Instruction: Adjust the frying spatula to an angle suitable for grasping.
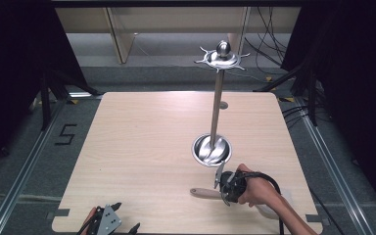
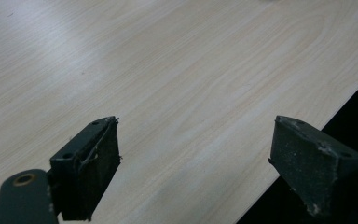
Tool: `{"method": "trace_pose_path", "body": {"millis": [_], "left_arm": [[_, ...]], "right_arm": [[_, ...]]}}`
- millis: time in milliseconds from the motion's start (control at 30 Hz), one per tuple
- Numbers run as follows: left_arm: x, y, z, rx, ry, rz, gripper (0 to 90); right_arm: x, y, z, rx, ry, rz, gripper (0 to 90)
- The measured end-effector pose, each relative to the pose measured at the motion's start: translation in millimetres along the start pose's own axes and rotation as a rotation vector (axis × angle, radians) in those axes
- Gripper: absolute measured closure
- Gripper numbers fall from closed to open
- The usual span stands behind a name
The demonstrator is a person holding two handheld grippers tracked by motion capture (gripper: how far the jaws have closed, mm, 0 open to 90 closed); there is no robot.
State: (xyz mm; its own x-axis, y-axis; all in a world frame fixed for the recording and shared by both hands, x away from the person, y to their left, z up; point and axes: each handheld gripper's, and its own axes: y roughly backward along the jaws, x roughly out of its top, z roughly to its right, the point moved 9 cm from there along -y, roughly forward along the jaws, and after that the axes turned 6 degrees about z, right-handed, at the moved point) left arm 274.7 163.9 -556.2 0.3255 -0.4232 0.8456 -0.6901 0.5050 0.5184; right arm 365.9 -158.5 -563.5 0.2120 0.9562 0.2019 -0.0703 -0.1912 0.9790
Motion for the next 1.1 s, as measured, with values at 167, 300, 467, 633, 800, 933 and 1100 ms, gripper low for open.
{"method": "trace_pose_path", "body": {"millis": [167, 300, 467, 633, 800, 933, 1100], "left_arm": [[0.3, -1.3, 1.6, -0.003, 0.024, 0.013, 14.9], [0.1, 0.3, -0.5, 0.002, 0.005, -0.005, 14.9], [0.5, 0.3, 2.0, -0.008, 0.033, 0.005, 14.9], [-2.0, 1.0, -2.1, 0.0, 0.002, -0.026, 14.9], [-1.3, 1.6, -0.9, -0.008, 0.016, -0.021, 14.9], [-0.3, 0.7, -1.4, 0.0, 0.021, -0.004, 14.9], [0.2, 0.5, -0.1, -0.002, 0.035, 0.002, 14.9]], "right_arm": [[-0.6, 6.5, 3.0, -0.022, -0.013, 0.058, 76.4], [-2.0, 20.9, 5.1, -0.018, -0.068, 0.135, 76.5], [-5.6, 39.0, 14.0, -0.054, -0.1, 0.237, 76.5], [-8.0, 58.6, 22.2, -0.095, -0.13, 0.341, 76.6], [-9.4, 79.8, 30.9, -0.163, -0.199, 0.436, 76.6], [-10.3, 97.2, 36.5, -0.178, -0.211, 0.501, 76.6], [-10.5, 113.6, 39.6, -0.16, -0.224, 0.592, 76.5]]}}
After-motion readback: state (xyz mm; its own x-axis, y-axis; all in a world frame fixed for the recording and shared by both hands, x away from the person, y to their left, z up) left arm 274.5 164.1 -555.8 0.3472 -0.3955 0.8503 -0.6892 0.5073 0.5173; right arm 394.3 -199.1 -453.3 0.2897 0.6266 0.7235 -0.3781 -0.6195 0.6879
